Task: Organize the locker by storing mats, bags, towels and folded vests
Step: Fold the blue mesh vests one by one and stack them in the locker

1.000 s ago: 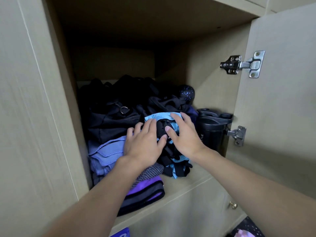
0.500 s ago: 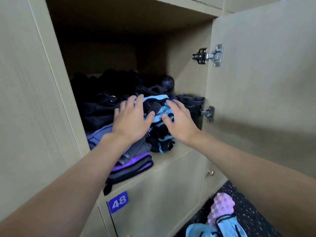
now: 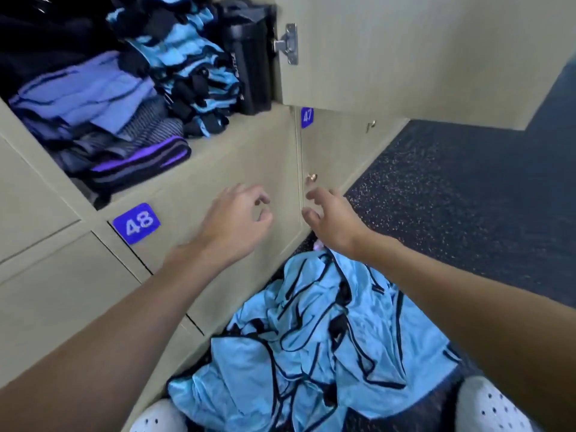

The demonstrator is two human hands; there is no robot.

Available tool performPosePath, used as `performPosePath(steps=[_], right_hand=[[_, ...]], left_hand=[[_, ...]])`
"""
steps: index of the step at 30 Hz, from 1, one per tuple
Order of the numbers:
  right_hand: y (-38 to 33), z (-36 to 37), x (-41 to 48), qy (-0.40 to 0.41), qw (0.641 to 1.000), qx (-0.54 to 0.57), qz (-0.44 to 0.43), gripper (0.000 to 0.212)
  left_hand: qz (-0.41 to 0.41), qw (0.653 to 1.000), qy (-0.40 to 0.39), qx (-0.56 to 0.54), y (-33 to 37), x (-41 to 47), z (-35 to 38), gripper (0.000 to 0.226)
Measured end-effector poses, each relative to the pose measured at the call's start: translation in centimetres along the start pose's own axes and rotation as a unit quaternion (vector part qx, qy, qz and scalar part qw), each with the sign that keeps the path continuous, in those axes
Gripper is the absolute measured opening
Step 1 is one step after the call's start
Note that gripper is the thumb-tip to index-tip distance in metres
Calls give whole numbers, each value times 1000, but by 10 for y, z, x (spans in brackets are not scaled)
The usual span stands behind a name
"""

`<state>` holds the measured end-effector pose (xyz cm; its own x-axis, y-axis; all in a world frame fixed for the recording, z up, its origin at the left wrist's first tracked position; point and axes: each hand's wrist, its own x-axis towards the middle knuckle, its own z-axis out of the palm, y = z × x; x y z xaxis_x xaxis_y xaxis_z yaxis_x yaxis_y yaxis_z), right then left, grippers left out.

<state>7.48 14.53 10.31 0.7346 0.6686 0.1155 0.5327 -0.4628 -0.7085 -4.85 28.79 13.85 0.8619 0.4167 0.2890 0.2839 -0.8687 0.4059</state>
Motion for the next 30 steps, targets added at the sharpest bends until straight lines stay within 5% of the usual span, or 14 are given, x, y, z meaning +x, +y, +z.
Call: performPosePath(steps=[6,13,17,23,30], right_hand=[[98,45,-83,-67,992,-39,95,34],[154,99,-137,-151,979,-40,130,34],[162,117,-146,-166,976,-25,136,28],[164,128,-141,-172,975,-3,140,29],[136,105,-125,-125,987,32,94,63]], left_hand=[[-73,982,-171,-27,-16,-68,113,14],[-143,940,-309,-11,-52,-135,194,66],[-185,936,-296,-36,-62,-150,217,63],[-201,953,-198,-108,-70,-146,230,8],[-107,972,-144,-149,-36,-106,175,7]])
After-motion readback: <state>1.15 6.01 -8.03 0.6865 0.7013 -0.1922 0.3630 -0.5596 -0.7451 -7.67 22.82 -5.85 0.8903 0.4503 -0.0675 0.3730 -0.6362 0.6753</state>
